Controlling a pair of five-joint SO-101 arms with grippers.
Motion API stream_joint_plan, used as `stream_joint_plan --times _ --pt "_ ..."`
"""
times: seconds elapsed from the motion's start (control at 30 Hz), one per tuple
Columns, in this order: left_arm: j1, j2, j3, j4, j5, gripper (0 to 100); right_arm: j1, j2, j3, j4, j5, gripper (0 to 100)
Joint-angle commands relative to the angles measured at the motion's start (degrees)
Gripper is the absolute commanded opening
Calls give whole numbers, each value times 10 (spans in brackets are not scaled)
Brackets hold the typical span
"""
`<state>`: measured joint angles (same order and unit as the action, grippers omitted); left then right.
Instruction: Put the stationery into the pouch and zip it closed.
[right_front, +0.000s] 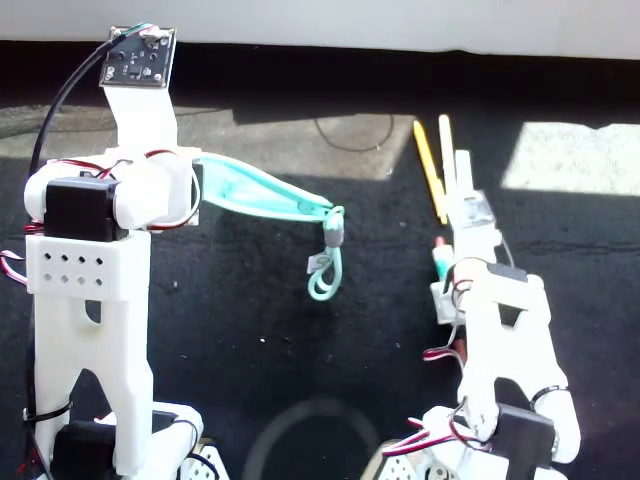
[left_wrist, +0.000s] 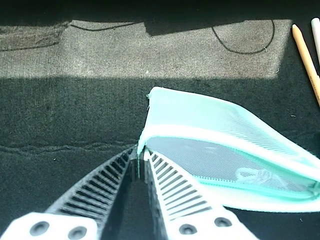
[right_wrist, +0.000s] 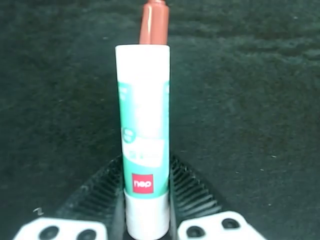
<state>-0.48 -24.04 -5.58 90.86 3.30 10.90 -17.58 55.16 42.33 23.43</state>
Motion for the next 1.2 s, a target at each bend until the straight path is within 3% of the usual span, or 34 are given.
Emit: stream_joint_plan --times 0.0,0.1,0.3,0.63,0.87,1.17 --pt "5 -2 6 2 0 8 -7 2 2 -8 6 10" --pt "5 -2 17 2 0 8 -48 2 1 35 7 37" --pt "5 -4 35 2 0 8 -100 1 -13 76 5 211" --pt "5 -7 34 2 0 8 -116 8 -255 307 4 208" --pt "7 -5 30 2 0 8 -182 55 -277 308 7 170" --pt "5 -6 33 3 0 8 -187 260 -391 288 4 163"
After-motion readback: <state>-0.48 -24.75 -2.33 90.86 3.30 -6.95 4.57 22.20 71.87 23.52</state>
